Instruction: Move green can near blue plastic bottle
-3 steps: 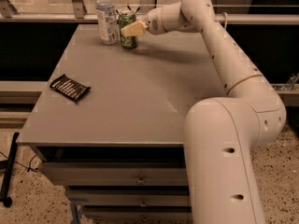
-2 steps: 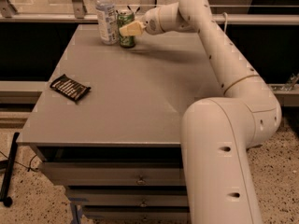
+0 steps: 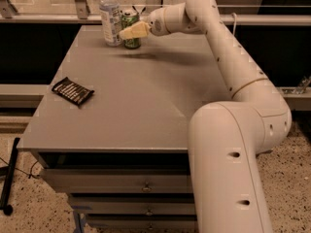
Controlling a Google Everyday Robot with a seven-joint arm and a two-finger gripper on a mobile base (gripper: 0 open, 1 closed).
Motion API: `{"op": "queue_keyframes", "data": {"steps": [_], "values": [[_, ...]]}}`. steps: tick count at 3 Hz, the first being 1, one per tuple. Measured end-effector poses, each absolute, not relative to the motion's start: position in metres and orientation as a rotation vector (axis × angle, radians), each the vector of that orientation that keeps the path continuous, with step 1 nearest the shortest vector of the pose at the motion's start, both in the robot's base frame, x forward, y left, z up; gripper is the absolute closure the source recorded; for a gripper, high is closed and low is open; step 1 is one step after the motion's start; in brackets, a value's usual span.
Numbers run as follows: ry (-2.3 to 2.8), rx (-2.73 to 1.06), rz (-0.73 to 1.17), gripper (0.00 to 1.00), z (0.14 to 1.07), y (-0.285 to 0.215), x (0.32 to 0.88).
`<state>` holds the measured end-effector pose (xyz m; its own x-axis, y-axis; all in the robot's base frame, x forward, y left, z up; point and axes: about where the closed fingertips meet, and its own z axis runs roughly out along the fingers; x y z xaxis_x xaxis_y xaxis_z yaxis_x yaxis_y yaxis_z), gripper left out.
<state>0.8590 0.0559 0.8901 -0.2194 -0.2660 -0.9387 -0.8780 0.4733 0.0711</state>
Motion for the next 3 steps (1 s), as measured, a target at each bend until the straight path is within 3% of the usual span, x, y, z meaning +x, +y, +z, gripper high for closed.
{"op": "queue_keyframes", "data": {"steps": [1, 3], "values": [[1.717, -0.967, 0.791, 0.0, 0.901, 0.045, 0.85], [1.553, -0.834, 0.691, 0.0, 0.954, -0.059, 0.798]]}}
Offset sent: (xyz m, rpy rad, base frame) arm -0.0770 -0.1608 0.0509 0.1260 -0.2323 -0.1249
